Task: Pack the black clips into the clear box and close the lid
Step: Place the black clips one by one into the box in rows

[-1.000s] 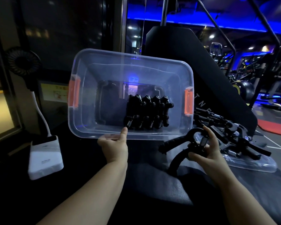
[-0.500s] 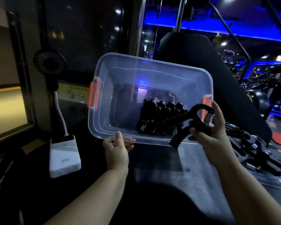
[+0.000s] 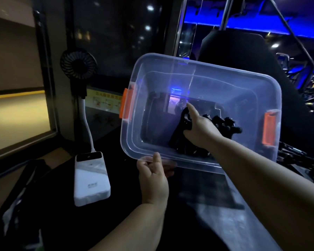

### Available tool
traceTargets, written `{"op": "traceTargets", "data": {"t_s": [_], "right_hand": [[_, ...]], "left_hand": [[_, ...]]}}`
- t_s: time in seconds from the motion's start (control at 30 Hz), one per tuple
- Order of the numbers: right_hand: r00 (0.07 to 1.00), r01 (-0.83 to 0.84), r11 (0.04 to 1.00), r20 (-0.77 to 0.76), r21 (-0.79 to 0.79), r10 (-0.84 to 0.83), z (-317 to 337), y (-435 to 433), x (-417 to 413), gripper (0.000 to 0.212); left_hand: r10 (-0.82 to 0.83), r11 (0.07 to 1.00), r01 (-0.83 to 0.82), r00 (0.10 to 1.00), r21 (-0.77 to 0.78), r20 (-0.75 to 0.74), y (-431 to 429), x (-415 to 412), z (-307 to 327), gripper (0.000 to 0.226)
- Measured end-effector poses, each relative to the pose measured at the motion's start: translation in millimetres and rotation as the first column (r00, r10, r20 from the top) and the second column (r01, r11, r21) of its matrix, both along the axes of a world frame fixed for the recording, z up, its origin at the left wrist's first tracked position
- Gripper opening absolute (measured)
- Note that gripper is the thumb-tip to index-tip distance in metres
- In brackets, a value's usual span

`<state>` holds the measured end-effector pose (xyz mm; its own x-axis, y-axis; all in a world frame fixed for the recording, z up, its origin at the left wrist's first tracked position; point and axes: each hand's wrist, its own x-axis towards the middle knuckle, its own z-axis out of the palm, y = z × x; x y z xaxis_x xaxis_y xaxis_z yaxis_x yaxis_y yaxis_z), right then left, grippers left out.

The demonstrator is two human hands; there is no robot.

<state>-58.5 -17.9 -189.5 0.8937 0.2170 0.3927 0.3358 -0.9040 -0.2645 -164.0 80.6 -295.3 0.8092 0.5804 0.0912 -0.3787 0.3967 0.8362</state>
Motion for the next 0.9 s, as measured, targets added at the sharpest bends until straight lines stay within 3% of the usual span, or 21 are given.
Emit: {"op": "traceTargets", "data": {"t_s": [0.2,0.37,0.57,0.63,0.73,0.9], "right_hand": [[0.994,0.078,0.964,-0.057,-0.255,-0.095,-5.9,16.0,38.0,0.091],[0.986,0.125,0.887,0.153,-0.444,-0.062,-4.5,22.1,42.9,0.077],[0.966,0.194,0.84,0.246,-0.507,-0.075,-9.2,17.0,54.3,0.073],[0.959,0.194,0.833,0.279,-0.519,-0.049,-11.5,13.3,57.9,0.08],[0.966,0.147,0.828,0.259,-0.54,-0.002,-13.8,12.0,60.5,0.097],[0.983,0.086,0.817,0.18,-0.57,0.022,-14.3,15.8,62.3,0.097]], "left_hand": [[0.006,1.0,-0.006,1.0,0.028,0.004,0.5,-1.5,0.8,0.014],[0.016,0.998,-0.017,1.0,0.067,0.019,-0.5,-2.5,1.9,0.014],[0.036,0.995,-0.04,0.998,0.089,0.049,-4.2,-5.5,2.7,0.012],[0.022,0.997,-0.027,0.998,0.075,0.067,-5.7,-6.8,3.5,0.012],[0.004,0.997,-0.01,0.997,0.071,0.081,-6.9,-9.0,4.5,0.01],[0.008,0.997,-0.015,0.995,0.072,0.096,-7.7,-9.1,4.3,0.01]]}}
